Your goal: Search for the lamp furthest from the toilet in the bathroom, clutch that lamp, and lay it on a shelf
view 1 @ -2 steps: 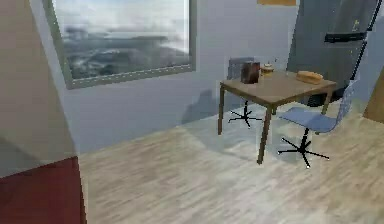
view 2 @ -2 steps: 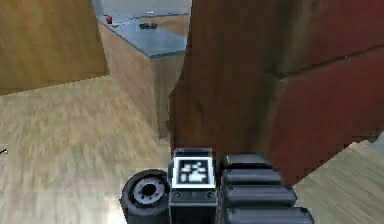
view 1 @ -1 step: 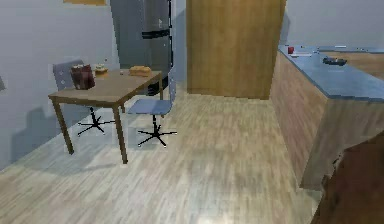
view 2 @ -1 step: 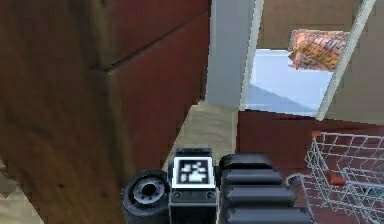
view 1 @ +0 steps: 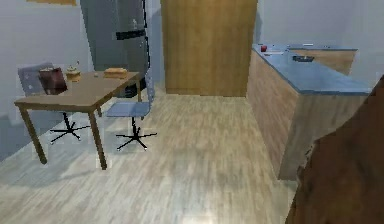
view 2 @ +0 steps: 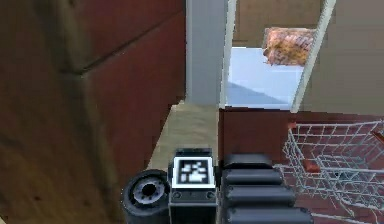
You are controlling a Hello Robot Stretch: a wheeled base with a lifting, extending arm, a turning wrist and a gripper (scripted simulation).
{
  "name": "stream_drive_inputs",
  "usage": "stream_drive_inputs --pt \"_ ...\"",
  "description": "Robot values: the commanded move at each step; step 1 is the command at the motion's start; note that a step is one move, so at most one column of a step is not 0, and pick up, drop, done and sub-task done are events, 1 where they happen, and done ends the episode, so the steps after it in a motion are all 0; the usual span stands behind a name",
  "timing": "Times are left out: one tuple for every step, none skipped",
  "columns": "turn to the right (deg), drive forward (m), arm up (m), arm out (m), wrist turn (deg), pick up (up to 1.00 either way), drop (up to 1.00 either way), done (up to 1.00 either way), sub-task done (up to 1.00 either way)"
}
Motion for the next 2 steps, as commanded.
stream_drive_inputs --pt "0.0 0.5 0.0 0.0 0.0 0.0 0.0 0.0 0.0" --pt "30.0 0.0 0.0 0.0 0.0 0.0 0.0 0.0 0.0"
